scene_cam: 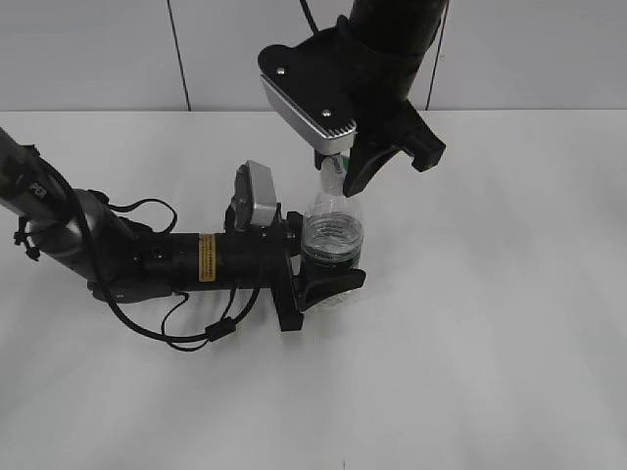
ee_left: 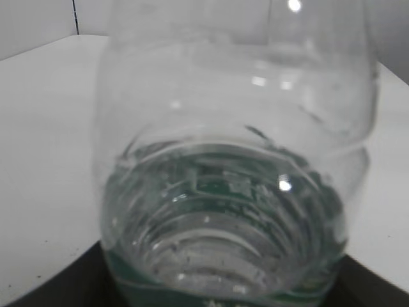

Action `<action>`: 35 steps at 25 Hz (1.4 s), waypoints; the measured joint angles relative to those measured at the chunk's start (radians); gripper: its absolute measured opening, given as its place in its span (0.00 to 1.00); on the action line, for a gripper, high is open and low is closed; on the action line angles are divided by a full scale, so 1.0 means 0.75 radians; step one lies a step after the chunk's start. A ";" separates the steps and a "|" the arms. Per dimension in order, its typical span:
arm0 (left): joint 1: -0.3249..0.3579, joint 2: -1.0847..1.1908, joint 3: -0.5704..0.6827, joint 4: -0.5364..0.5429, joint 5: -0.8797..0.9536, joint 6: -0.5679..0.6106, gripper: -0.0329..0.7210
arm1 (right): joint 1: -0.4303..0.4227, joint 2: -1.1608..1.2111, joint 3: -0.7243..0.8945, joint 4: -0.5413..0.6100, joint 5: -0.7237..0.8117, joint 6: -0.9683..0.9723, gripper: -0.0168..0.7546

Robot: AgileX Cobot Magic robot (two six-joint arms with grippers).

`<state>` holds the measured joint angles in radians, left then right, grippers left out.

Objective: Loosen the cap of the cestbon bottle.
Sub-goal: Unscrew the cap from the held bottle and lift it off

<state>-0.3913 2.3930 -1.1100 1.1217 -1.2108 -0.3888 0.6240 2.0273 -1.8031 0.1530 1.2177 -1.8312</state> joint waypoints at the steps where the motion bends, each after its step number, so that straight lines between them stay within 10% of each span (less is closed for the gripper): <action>1: 0.000 0.000 0.000 0.000 0.000 -0.001 0.58 | 0.000 0.000 0.000 0.000 0.000 0.020 0.41; 10: 0.000 0.000 0.000 -0.001 -0.001 -0.026 0.58 | 0.000 -0.001 0.000 0.069 -0.005 0.490 0.77; 35: 0.000 0.000 0.000 -0.003 0.000 -0.031 0.58 | 0.000 -0.137 0.000 -0.079 -0.001 2.402 0.78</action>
<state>-0.3913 2.3930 -1.1100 1.1195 -1.2110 -0.4118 0.6240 1.9248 -1.8031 0.0940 1.2171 -0.0298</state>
